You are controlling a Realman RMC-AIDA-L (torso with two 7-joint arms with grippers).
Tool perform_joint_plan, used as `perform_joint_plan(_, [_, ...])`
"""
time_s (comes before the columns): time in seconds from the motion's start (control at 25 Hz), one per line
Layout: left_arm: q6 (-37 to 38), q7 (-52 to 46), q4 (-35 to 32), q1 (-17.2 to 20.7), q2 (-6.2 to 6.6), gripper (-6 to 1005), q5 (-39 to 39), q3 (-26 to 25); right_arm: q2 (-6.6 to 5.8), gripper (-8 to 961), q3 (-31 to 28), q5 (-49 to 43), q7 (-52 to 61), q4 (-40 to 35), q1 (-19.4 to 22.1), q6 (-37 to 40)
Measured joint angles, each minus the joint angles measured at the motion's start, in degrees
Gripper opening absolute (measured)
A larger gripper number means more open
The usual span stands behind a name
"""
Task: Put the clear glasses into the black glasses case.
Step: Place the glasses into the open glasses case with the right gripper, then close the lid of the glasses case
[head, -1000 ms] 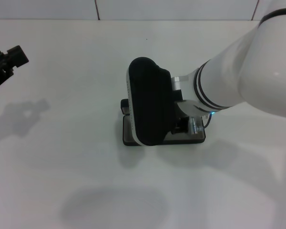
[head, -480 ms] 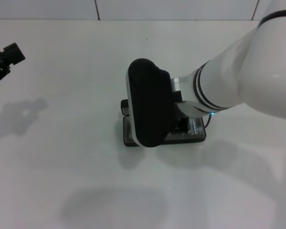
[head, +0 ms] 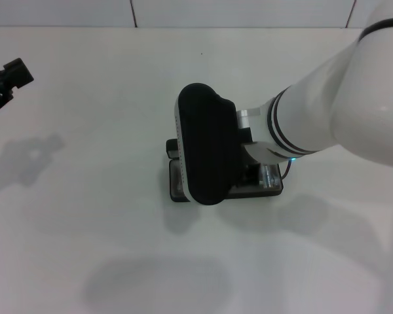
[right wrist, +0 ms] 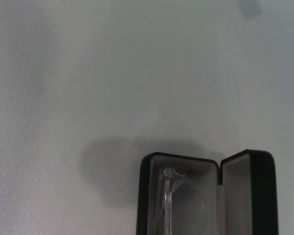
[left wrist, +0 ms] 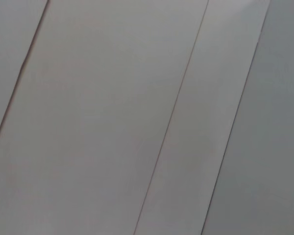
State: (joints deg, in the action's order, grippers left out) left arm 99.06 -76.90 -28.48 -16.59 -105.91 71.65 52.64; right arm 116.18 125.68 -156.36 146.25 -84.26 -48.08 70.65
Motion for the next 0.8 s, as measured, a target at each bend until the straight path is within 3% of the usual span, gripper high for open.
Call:
perform_joint_plan(0.4, [0.16, 0.00, 0.00, 0.26, 0.01, 109, -0.03, 0.00, 0.00, 132, -0.32, 0.56, -0.07, -5.59, 2.55, 1.06])
perform_joint_plan(0.64, [0.31, 0.00, -0.11, 0.37, 0.00, 110, -0.02, 0.00, -0.05, 135, -1.24, 0.76, -2.24, -14.70, 8.15, 1.08])
perform_joint_plan(0.8, [0.37, 0.01, -0.11, 0.79, 0.01, 110, 0.17, 0.00, -0.11, 137, -5.44, 3.63, -5.06, -20.84, 13.66, 1.12])
